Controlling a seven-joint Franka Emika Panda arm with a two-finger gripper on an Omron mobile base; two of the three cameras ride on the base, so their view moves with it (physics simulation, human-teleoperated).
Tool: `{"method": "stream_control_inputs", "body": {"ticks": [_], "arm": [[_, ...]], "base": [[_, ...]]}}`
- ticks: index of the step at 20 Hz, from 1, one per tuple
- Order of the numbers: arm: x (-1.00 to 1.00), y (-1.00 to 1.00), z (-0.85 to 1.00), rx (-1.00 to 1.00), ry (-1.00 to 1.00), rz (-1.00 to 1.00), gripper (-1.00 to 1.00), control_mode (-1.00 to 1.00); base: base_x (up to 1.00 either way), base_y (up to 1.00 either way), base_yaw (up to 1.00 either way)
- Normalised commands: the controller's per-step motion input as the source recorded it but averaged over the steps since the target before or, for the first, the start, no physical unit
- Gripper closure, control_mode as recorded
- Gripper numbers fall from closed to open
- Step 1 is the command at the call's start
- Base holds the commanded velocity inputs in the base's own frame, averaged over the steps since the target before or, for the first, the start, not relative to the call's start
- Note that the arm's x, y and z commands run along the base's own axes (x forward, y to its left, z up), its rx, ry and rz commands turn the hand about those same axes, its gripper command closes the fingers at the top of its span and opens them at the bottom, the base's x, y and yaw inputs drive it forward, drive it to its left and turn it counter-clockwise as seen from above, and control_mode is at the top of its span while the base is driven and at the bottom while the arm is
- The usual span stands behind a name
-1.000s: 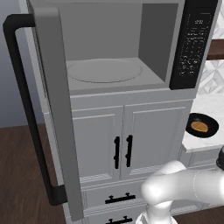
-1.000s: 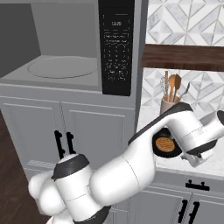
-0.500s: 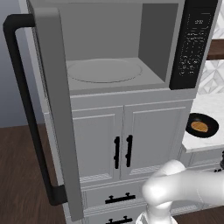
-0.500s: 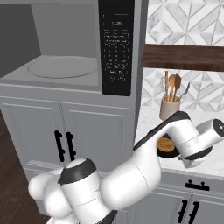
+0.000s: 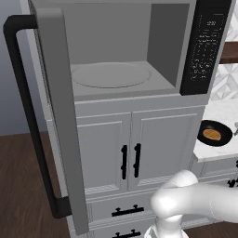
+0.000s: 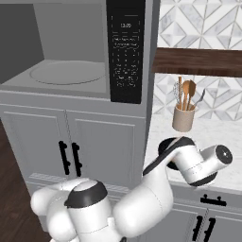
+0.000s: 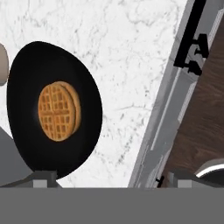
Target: Open the microwave, place the bowl with waffle inside the microwave, then close the microwave door and turn it on.
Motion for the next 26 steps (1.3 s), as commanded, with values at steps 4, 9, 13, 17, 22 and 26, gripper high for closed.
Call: {"method": "stream_control_inputs", "body": {"ticks": [4,9,13,17,22,26], "arm": [[0.21,0.33,-0.20,0.00,0.00,-0.08,-1.00,-1.00],[0.28,0.31,-0.27,0.00,0.00,-0.05,-1.00,-1.00],[0.39,0.06,-0.21,0.00,0.00,-0.02,-1.00,-1.00],[0.44,0.00,-0.20,0.00,0.00,0.00,-1.00,-1.00],[0.34,-0.01,-0.20,0.00,0.01,-0.01,-1.00,-1.00],[0.10,-0.01,-0.05,0.03,0.06,0.00,-1.00,-1.00]], "base": [[0.00,0.00,0.00],[0.00,0.00,0.00],[0.00,0.00,0.00],[0.00,0.00,0.00],[0.00,0.00,0.00],[0.00,0.00,0.00]]}}
